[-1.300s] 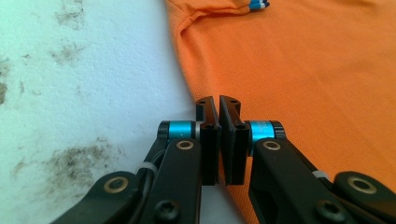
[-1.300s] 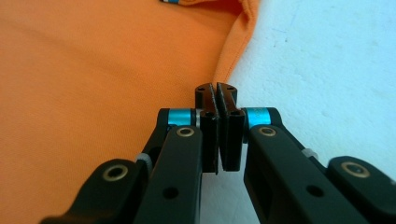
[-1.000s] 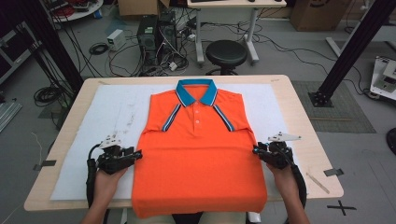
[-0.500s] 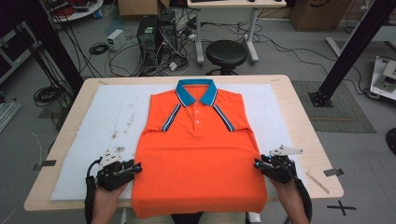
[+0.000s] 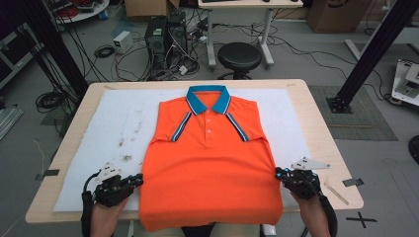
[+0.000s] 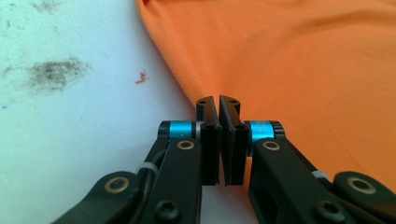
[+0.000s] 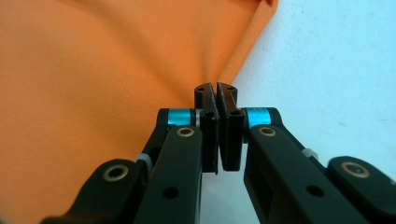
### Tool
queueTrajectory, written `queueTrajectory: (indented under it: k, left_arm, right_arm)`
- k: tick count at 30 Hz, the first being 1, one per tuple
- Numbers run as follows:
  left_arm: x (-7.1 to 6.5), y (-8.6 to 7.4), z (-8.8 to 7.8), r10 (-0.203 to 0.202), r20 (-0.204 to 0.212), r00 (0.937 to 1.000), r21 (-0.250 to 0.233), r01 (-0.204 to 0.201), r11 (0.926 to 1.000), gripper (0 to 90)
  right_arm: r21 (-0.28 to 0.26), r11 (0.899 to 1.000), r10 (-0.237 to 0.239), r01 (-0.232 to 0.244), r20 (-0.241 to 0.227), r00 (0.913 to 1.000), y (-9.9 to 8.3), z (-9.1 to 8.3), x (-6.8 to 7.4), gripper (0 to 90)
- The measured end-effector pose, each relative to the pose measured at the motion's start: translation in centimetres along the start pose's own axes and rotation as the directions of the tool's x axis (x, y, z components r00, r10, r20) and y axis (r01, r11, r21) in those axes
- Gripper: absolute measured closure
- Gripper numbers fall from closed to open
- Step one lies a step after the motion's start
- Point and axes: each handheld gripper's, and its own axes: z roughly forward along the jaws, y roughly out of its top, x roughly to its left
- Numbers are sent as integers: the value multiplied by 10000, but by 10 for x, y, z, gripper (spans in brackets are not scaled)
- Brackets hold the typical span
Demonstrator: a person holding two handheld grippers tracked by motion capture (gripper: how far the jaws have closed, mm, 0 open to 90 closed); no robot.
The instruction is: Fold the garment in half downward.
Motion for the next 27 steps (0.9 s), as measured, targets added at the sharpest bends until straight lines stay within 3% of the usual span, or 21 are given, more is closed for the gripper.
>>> queueTrajectory:
  k: [5,6,10,11,12,13,16,19,22,24,27]
  left_arm:
    - [0,-3,-12,-164,328,9993,-87,167,9998,870]
    - [-1,-2,-20,-334,533,9980,-226,347,9991,870]
    - [-5,-1,-26,-269,627,9977,-488,299,9984,852]
    - [-4,0,-25,-215,556,9982,-561,247,9981,796]
    - [-3,1,-23,-332,440,9985,-512,355,9981,668]
    - [-2,2,-20,-409,415,9983,-485,429,9979,580]
    - [-1,1,-11,-401,356,9986,-282,412,9988,545]
    - [-1,0,-5,-394,313,9987,-79,397,9992,535]
    - [-1,-2,11,-395,211,9990,421,386,9984,535]
    - [-3,-4,15,-273,121,9996,459,267,9986,537]
    - [-5,-5,14,22,-167,9999,442,-14,9990,611]
  right_arm:
    - [-210,9998,53,-55,-89,9999,-4,-16,5,887]
    - [-268,9996,15,-18,-89,10000,-5,-20,7,887]
    - [-471,9989,-13,9,-79,10000,-6,-31,14,880]
    - [-560,9984,35,-38,-60,10000,-5,-33,15,852]
    - [-663,9978,18,-15,39,10000,-5,-32,15,798]
    - [-612,9981,120,-117,46,9999,-4,-31,15,770]
    - [-425,9989,209,-208,34,9998,-4,-25,16,712]
    - [-119,9995,306,-307,-93,9995,-6,-18,15,653]
    - [424,9978,506,-501,-99,9987,-10,-6,13,625]
    - [720,9962,504,-497,-78,9987,-14,2,12,625]
    - [824,9951,560,-549,-113,9984,-16,7,11,670]
